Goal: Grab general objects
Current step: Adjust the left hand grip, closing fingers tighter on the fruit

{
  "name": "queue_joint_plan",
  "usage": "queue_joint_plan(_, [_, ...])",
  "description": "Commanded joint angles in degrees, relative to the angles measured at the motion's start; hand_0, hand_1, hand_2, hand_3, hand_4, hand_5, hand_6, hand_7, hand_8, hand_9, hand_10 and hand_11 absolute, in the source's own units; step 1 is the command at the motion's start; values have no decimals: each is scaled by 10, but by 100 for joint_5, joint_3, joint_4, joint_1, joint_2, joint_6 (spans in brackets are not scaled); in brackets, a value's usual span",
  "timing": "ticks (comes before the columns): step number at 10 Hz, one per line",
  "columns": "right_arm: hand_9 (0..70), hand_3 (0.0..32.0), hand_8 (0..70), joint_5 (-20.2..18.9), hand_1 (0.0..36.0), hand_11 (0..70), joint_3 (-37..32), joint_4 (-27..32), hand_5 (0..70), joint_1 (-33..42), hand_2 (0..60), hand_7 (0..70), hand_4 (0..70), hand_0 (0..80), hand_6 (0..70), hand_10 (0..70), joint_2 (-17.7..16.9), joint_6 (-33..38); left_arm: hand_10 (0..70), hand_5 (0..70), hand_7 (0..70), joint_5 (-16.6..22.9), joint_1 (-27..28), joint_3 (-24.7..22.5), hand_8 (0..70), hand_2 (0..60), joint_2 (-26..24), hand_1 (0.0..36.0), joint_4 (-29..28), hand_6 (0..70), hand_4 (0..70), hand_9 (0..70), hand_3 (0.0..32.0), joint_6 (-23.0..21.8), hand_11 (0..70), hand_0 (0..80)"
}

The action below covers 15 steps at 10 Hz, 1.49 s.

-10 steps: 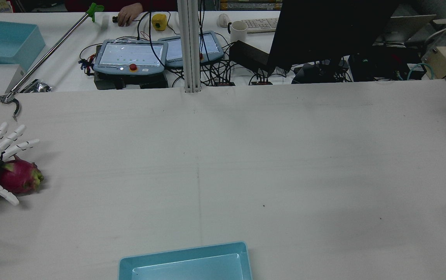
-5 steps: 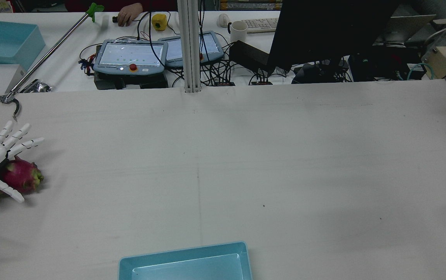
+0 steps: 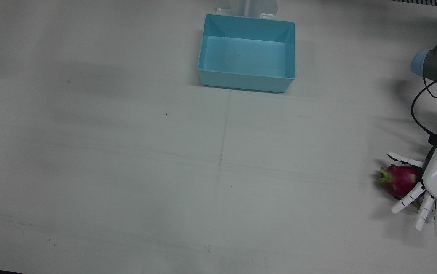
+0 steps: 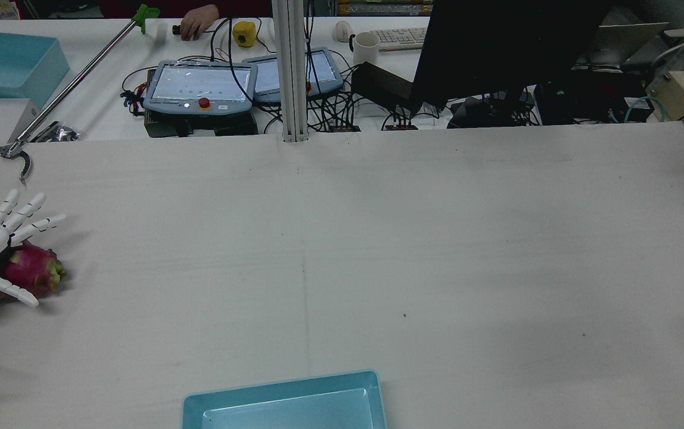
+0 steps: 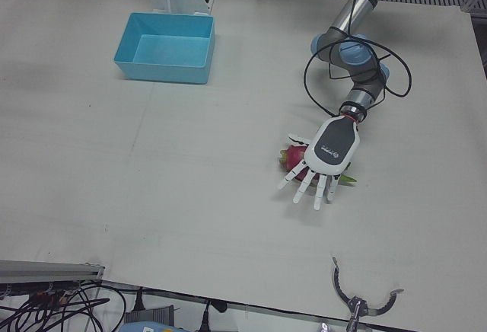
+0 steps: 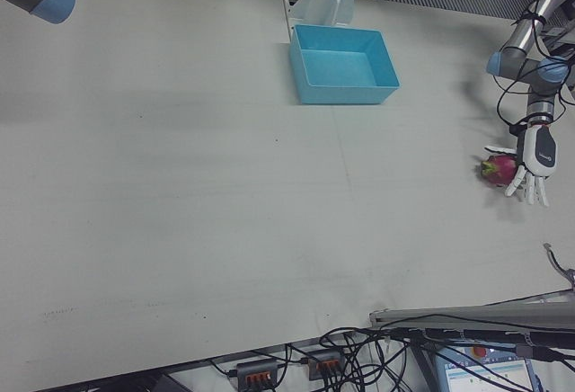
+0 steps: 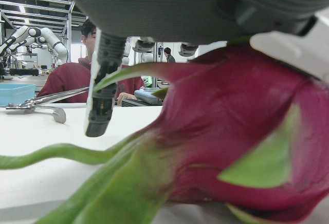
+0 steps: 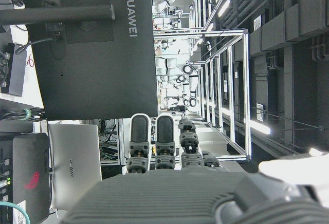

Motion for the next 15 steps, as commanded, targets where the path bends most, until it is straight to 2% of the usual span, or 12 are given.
queue_joint_plan(1, [0, 0, 0, 0, 0, 0, 9, 0, 0, 0, 0, 0, 0, 0, 0, 0, 0, 0, 162, 102, 62, 9, 8, 49, 27, 1, 8, 62, -103, 0, 0, 0, 320, 1, 242, 399])
queue_joint_plan(3, [0, 0, 0, 0, 0, 0, 9, 0, 0, 0, 0, 0, 0, 0, 0, 0, 0, 0, 233, 109, 86, 9, 8, 58, 39, 46, 8, 72, -139, 0, 0, 3, 320, 1, 347, 401])
queue_joint_plan(4, [0, 0, 0, 0, 0, 0, 9, 0, 0, 0, 0, 0, 0, 0, 0, 0, 0, 0, 342, 145, 132, 9, 17, 58, 60, 114, 8, 83, -165, 0, 0, 12, 320, -7, 492, 406])
queue_joint_plan(5, [0, 0, 0, 0, 0, 0, 9, 0, 0, 0, 0, 0, 0, 0, 0, 0, 0, 0, 481, 195, 193, 9, 17, 58, 98, 188, 17, 94, -235, 8, 0, 24, 320, 10, 684, 413])
queue_joint_plan(6, [0, 0, 0, 0, 0, 0, 9, 0, 0, 0, 0, 0, 0, 0, 0, 0, 0, 0, 658, 283, 278, 9, 25, 58, 194, 311, 17, 102, -244, 143, 188, 111, 8, 27, 700, 428])
queue_joint_plan(7, [0, 0, 0, 0, 0, 0, 9, 0, 0, 0, 0, 0, 0, 0, 0, 0, 0, 0, 700, 295, 286, 9, 17, 67, 249, 346, 17, 93, -270, 178, 351, 179, 0, 36, 700, 429])
queue_joint_plan(8, [0, 0, 0, 0, 0, 0, 9, 0, 0, 0, 0, 0, 0, 0, 0, 0, 0, 0, 700, 295, 288, 9, 17, 76, 298, 414, 17, 94, -305, 219, 382, 236, 0, 54, 700, 417])
queue_joint_plan(9, [0, 0, 0, 0, 0, 0, 9, 0, 0, 0, 0, 0, 0, 0, 0, 0, 0, 0, 700, 299, 290, 1, 17, 76, 304, 599, 26, 99, -323, 255, 443, 235, 0, 54, 700, 356])
queue_joint_plan(10, [0, 0, 0, 0, 0, 0, 9, 0, 0, 0, 0, 0, 0, 0, 0, 0, 0, 0, 700, 328, 298, -17, 17, 76, 314, 600, 35, 123, -341, 287, 496, 241, 0, 54, 700, 218])
queue_joint_plan(11, [0, 0, 0, 0, 0, 0, 9, 0, 0, 0, 0, 0, 0, 0, 0, 0, 0, 0, 700, 351, 295, -26, 17, 76, 323, 600, 43, 134, -375, 321, 543, 244, 0, 63, 700, 125])
queue_joint_plan(12, [0, 0, 0, 0, 0, 0, 9, 0, 0, 0, 0, 0, 0, 0, 0, 0, 0, 0, 700, 357, 269, -26, 17, 93, 328, 600, 52, 134, -419, 364, 584, 234, 0, 63, 700, 88])
queue_joint_plan(15, [0, 0, 0, 0, 0, 0, 9, 0, 0, 0, 0, 0, 0, 0, 0, 0, 0, 0, 700, 363, 236, -43, 17, 321, 351, 600, 61, 134, -674, 448, 649, 236, 0, 54, 700, 47])
